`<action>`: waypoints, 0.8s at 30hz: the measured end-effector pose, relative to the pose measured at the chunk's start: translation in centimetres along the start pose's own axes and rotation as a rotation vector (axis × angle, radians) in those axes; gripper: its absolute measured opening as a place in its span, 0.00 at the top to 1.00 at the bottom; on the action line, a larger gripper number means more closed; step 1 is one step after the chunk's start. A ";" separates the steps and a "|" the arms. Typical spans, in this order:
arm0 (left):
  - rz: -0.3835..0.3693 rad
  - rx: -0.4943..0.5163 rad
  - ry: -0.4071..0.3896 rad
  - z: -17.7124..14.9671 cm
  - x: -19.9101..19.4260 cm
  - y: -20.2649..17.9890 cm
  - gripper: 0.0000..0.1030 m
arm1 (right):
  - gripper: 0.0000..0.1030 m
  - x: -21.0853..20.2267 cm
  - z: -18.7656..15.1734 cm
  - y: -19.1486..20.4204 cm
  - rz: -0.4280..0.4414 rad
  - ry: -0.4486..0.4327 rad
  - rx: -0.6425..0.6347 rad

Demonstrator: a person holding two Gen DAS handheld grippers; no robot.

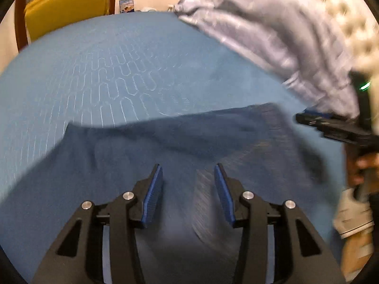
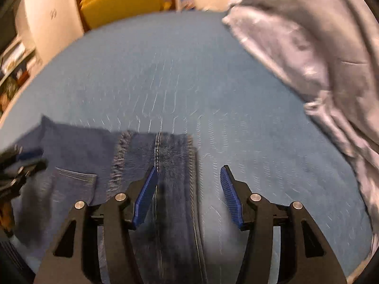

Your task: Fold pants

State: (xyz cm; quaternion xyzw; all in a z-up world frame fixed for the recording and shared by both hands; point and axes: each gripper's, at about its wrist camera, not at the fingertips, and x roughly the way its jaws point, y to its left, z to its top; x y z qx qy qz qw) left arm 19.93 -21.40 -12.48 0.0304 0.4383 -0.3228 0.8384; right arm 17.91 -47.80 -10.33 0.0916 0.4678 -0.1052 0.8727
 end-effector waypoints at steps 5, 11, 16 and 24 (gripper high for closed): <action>-0.047 0.041 -0.071 -9.8 -7.7 -2.8 0.55 | 0.51 -3.4 -8.0 -0.8 0.064 0.081 0.193; 0.062 0.135 -0.059 -17.0 -9.0 -6.2 0.58 | 0.56 -3.2 -12.7 0.7 0.199 0.119 0.351; 0.102 0.230 -0.068 -16.5 -8.2 -7.8 0.58 | 0.56 -2.7 -13.5 -0.5 0.251 0.112 0.480; 0.130 0.349 -0.030 -15.4 -5.1 -9.2 0.95 | 0.55 -3.2 -13.8 -2.9 0.339 0.096 0.609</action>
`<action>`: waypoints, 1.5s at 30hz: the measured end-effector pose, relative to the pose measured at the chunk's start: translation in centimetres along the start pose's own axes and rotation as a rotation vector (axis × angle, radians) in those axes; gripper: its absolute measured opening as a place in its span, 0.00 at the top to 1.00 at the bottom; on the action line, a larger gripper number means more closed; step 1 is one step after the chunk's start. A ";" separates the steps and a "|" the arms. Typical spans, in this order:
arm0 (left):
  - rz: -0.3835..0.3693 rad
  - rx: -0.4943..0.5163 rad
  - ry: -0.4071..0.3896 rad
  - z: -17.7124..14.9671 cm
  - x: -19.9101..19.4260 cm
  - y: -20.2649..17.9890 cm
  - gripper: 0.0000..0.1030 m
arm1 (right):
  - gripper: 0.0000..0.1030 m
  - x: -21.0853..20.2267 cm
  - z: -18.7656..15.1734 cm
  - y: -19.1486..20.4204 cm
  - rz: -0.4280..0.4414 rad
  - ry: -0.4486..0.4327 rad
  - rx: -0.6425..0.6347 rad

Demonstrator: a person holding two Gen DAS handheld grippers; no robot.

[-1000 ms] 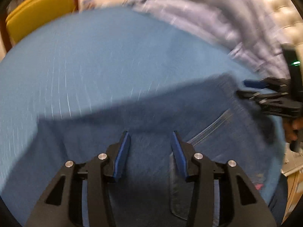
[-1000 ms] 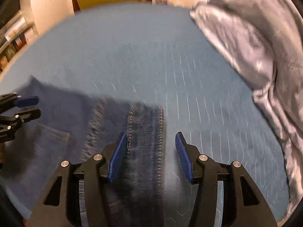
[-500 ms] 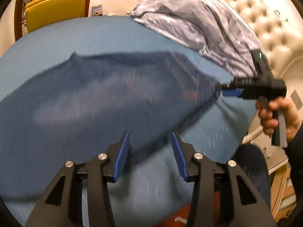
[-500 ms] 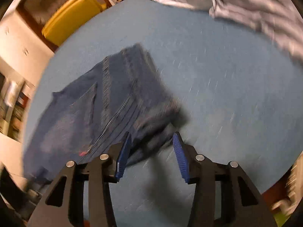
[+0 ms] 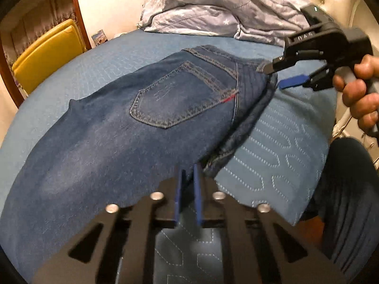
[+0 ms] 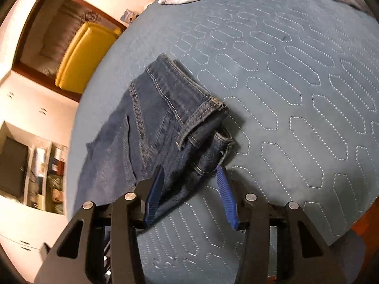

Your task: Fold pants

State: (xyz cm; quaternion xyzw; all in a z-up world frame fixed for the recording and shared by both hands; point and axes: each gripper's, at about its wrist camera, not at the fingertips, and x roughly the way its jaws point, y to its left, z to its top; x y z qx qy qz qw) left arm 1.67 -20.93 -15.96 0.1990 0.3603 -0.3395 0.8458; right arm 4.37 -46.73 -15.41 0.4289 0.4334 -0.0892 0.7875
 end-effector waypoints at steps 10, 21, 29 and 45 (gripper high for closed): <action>-0.023 -0.031 -0.014 0.0 -1.0 1.0 0.98 | 0.50 0.5 0.6 0.3 0.009 -0.014 0.038; -0.058 -0.140 -0.029 0.3 -1.8 3.1 0.98 | 0.61 0.3 1.4 -1.9 0.024 -0.055 0.056; -0.064 -0.140 -0.024 0.1 -1.9 3.8 1.00 | 0.63 -1.0 0.0 -1.3 0.175 0.012 0.091; 0.006 0.094 0.002 -0.5 0.0 0.2 0.95 | 0.62 3.2 0.6 1.0 0.120 0.044 0.145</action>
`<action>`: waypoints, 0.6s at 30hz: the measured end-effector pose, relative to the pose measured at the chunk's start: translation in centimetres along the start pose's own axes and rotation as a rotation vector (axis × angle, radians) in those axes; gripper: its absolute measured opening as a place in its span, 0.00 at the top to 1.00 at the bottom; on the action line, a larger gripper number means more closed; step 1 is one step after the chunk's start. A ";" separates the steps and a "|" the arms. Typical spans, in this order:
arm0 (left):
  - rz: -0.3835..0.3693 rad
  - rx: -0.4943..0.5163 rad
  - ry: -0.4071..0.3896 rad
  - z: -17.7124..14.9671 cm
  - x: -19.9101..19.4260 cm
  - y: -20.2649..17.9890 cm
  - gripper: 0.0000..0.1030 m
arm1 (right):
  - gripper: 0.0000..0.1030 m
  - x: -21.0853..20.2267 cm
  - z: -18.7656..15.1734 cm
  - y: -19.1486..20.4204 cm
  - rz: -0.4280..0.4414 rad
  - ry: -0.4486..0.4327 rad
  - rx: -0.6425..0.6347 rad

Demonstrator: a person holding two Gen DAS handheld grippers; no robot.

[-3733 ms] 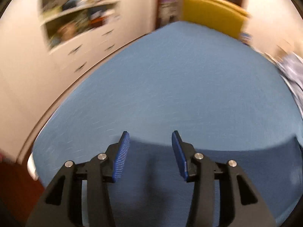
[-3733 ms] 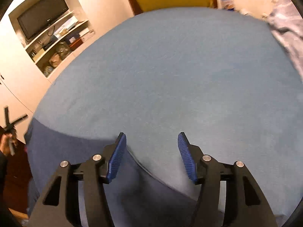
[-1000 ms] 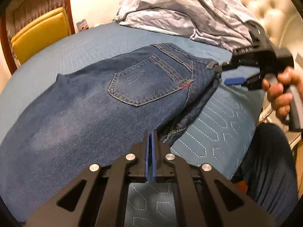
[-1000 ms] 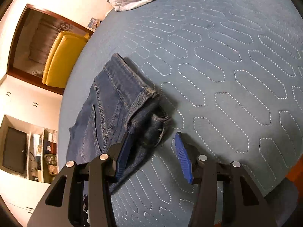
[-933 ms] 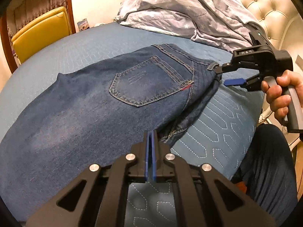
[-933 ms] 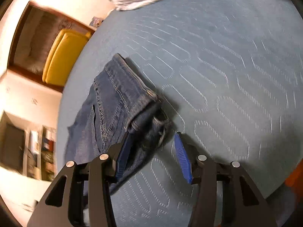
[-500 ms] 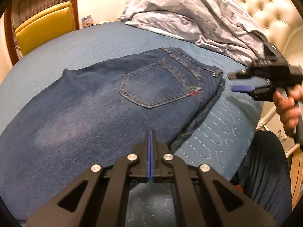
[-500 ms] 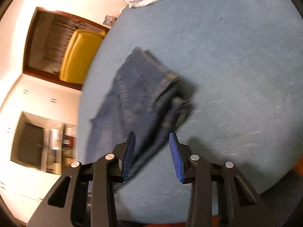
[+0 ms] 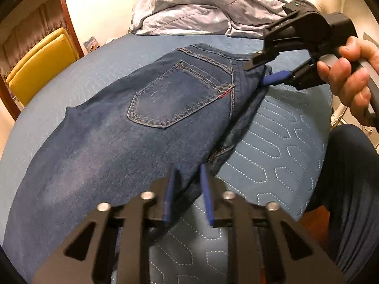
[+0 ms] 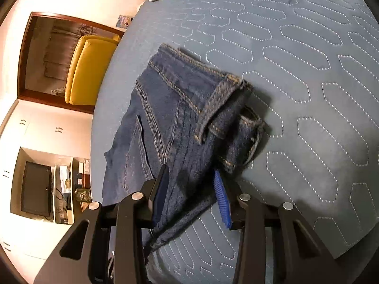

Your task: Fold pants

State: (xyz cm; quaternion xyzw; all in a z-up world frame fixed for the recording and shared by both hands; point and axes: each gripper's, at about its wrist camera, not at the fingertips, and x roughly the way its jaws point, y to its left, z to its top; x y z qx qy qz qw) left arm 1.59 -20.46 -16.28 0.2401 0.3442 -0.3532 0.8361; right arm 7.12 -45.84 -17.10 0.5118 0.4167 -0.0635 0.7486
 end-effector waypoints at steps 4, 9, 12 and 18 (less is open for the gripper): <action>-0.014 -0.029 -0.015 0.4 -0.7 0.9 0.98 | 0.87 0.5 0.4 0.3 0.005 -0.012 0.018; -0.015 -0.013 -0.030 0.5 -2.0 0.5 0.99 | 0.99 -1.7 -0.4 2.4 -0.036 -0.072 -0.080; -0.016 -0.005 -0.025 0.1 -2.1 0.0 0.99 | 0.99 -1.7 -0.6 1.8 -0.069 -0.065 -0.095; -0.014 0.000 0.000 -0.8 -0.7 -0.5 0.96 | 1.00 0.7 -0.2 0.3 -0.149 -0.049 -0.118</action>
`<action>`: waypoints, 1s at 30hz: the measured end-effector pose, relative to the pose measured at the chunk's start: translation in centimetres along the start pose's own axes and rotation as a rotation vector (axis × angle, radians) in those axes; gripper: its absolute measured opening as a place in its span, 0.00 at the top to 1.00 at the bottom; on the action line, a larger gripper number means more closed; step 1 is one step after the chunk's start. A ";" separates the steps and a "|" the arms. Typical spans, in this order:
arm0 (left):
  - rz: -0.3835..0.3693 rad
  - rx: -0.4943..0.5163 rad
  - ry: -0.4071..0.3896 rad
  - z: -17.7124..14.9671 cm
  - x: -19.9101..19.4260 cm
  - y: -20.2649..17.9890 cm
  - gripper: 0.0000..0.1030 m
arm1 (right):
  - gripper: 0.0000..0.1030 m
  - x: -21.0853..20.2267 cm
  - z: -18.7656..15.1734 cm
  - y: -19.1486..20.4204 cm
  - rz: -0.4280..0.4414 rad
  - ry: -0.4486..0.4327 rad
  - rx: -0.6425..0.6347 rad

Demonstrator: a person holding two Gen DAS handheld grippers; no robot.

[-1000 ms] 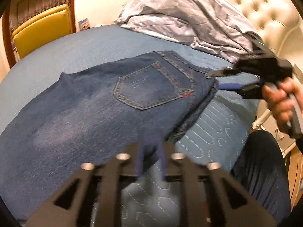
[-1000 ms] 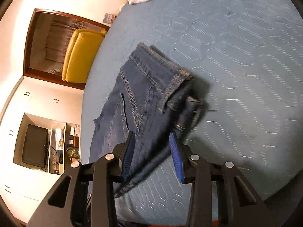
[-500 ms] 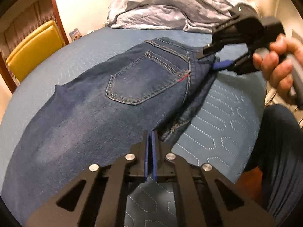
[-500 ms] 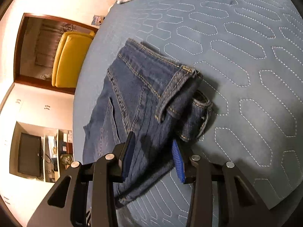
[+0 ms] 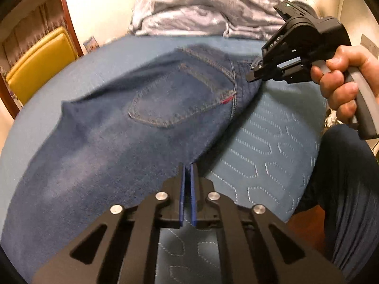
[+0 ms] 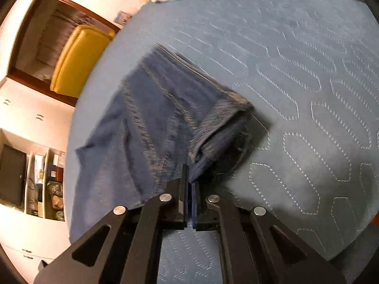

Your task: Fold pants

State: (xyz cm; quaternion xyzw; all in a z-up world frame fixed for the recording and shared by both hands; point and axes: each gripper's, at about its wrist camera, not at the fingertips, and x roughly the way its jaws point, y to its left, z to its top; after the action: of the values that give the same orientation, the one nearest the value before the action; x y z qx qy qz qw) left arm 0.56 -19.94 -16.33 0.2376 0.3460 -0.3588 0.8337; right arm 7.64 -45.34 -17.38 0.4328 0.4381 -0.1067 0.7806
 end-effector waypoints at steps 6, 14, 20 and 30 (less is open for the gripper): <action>-0.084 -0.228 -0.076 -1.0 -3.0 4.7 0.72 | 1.00 -0.7 -0.1 0.5 -0.057 -0.040 -0.056; 0.141 -0.643 -0.067 -10.5 -6.8 20.3 0.67 | 0.53 -5.5 -1.9 8.9 -0.358 -0.300 -0.323; 0.262 -0.724 -0.013 -19.9 -11.2 30.9 0.72 | 0.30 -1.0 -3.5 18.2 -0.338 -0.276 -0.654; 0.464 -0.629 -0.101 -15.6 -14.2 35.7 0.48 | 0.46 14.7 -2.0 28.3 -0.293 -0.058 -1.064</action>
State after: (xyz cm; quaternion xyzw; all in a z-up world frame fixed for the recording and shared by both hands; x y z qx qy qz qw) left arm 14.27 18.79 -10.54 0.0245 0.3346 -0.0487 0.9408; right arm 30.66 -23.59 -12.78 -0.0902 0.4656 0.0099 0.8803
